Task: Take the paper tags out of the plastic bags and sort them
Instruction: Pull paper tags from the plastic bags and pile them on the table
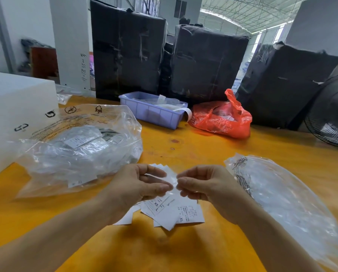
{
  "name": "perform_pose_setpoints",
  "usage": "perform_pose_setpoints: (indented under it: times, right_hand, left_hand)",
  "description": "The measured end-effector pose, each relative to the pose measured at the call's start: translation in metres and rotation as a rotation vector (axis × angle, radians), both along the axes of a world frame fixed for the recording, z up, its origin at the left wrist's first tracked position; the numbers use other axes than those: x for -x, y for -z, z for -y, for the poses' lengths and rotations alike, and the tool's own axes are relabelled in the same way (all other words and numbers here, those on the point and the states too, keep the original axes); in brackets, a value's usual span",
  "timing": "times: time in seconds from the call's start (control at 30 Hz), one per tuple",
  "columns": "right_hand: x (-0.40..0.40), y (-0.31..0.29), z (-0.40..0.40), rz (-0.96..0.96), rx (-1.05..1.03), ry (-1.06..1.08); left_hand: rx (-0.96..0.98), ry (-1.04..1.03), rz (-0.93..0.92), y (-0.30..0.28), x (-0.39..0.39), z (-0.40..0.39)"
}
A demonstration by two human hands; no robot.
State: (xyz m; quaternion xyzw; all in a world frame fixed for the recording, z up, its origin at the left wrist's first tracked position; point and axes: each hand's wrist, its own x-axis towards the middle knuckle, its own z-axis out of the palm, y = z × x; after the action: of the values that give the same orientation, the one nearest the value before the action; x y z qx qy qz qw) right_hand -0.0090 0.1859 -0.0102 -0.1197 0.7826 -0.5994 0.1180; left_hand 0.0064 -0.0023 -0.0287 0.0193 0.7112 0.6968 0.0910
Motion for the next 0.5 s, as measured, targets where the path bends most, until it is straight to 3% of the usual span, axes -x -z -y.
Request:
perform_pose_setpoints:
  times: [0.2, 0.33, 0.43, 0.5]
  right_hand:
    - [-0.003, 0.003, 0.005, -0.138, -0.032, -0.019]
    - [-0.004, 0.006, 0.015, -0.256, -0.077, 0.022]
    - [0.001, 0.009, 0.007, -0.404, -0.344, 0.112]
    - [0.002, 0.014, 0.005, -0.438, -0.558, 0.062]
  left_hand:
    - [0.081, 0.098, -0.047, 0.002, -0.001, -0.002]
    - [0.099, -0.006, -0.146, 0.002, 0.0, 0.001]
    - [0.088, -0.185, -0.161, 0.006, 0.008, 0.009]
    - [0.058, -0.259, -0.148, 0.006, 0.012, 0.013]
